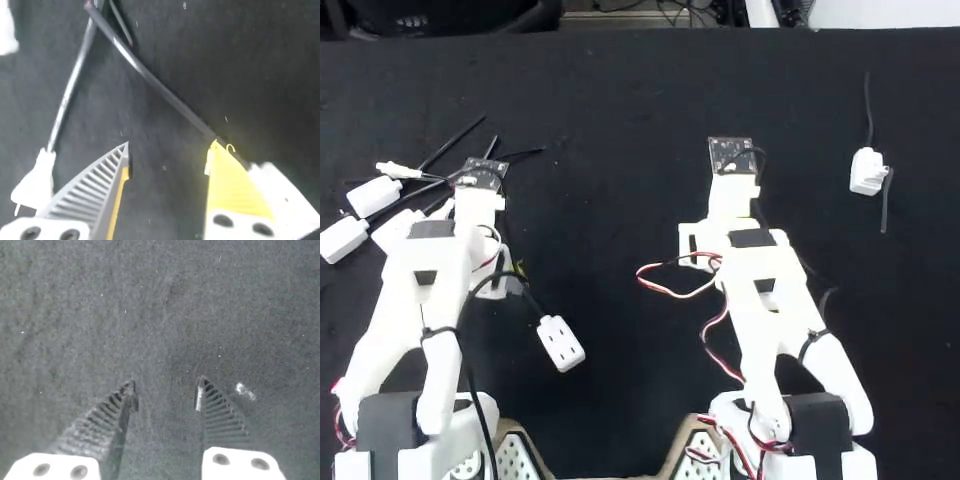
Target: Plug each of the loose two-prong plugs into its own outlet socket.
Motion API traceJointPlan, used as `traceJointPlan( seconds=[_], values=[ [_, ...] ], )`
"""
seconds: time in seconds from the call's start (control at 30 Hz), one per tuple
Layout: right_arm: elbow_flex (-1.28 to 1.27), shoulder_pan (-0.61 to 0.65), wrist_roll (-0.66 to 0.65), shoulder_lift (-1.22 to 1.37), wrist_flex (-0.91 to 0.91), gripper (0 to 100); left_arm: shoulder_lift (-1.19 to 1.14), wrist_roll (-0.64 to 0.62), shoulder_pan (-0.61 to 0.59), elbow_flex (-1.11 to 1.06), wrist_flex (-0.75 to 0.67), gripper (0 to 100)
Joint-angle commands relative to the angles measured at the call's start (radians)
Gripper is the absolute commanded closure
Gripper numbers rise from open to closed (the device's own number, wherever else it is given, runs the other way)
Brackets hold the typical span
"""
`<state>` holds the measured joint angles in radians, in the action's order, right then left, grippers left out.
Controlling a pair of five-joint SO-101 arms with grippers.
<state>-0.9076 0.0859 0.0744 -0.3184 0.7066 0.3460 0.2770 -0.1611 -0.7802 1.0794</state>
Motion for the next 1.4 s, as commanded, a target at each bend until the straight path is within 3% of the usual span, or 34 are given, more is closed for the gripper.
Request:
traceJointPlan(
  seconds=[0.0,0.2,0.3,0.47,0.63,0.77,1.1,1.23,1.37],
  values=[
    [0.024,-0.023,0.005,-0.035,-0.02,81.2,0.003,0.023,0.001,0.101,0.133,75],
    [0.024,-0.025,0.005,-0.035,-0.02,81.2,-0.008,0.382,0.081,0.081,0.37,75],
    [0.025,-0.034,0.005,-0.041,-0.02,81.2,-0.005,0.413,0.162,0.03,0.393,75],
    [0.036,-0.101,0.011,-0.041,-0.018,81.2,-0.008,0.305,0.3,-0.05,0.219,75],
    [0.044,-0.117,0.011,-0.041,-0.018,81.2,-0.009,0.094,0.397,-0.131,-0.058,75],
    [0.044,-0.115,0.006,-0.038,-0.018,81.2,0.002,-0.077,0.438,-0.127,-0.172,75],
    [0.047,-0.115,0.006,-0.036,-0.018,81.2,-0.009,-0.33,0.461,-0.018,-0.224,75],
    [0.047,-0.115,0.006,-0.035,-0.018,81.2,0.003,-0.33,0.446,-0.008,-0.212,75],
    [0.047,-0.115,0.006,-0.035,-0.018,81.2,0.012,-0.253,0.326,0.051,-0.164,75]
  ],
)
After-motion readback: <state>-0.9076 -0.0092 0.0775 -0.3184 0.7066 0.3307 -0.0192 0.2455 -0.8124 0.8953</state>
